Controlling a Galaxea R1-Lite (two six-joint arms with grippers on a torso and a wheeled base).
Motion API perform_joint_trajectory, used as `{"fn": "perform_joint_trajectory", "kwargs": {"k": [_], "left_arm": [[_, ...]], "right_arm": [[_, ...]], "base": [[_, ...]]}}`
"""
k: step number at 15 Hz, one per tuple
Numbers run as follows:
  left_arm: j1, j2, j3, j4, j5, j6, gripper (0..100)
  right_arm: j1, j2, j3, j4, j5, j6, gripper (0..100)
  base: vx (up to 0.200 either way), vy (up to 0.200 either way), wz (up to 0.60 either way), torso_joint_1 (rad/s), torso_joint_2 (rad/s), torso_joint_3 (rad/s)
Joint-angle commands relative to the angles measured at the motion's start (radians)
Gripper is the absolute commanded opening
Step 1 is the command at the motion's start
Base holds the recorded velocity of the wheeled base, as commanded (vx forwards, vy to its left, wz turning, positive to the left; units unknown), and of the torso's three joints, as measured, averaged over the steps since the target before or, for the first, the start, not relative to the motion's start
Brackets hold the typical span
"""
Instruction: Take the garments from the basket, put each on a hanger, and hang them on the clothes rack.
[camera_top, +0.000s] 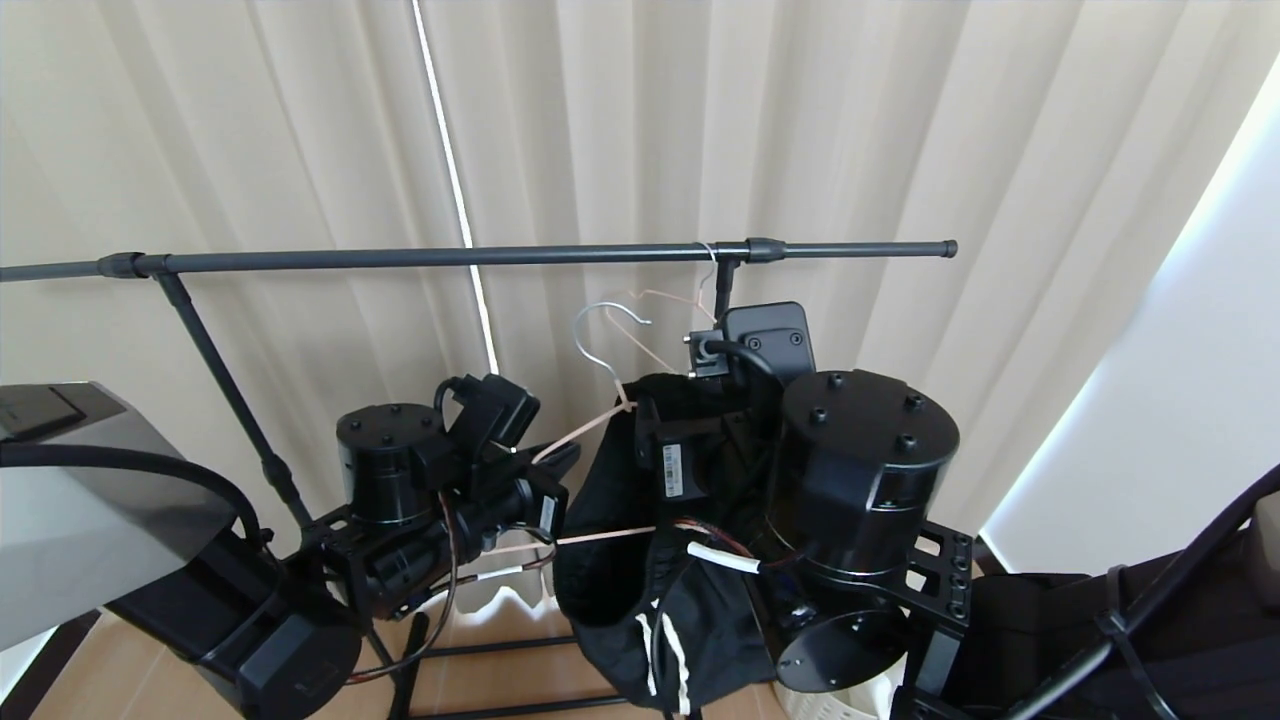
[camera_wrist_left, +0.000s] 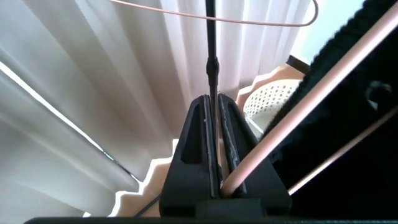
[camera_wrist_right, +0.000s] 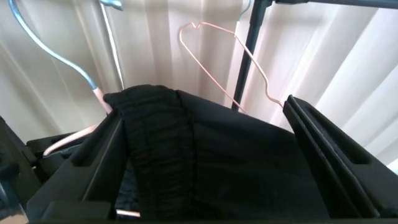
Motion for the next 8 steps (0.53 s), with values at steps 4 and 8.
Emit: {"fn": "perform_joint_trajectory", "kwargs": {"k": [4,8], "left_arm": [[0.001,0.011,-0.018,0.005,0.045,-0.002,0],[-0.003,0.026,-0.056,0.01,0.101,0.0,0]], "right_arm": [[-0.003,-0.02,0.003,0.0,-0.001,-0.013,100],[-0.003,-0.017,0.008,0.001,-0.001,-0.015,100]], "base": [[0.0,0.0,0.0,0.0,0.0,0.0],[0.0,0.0,0.0,0.0,0.0,0.0]]}}
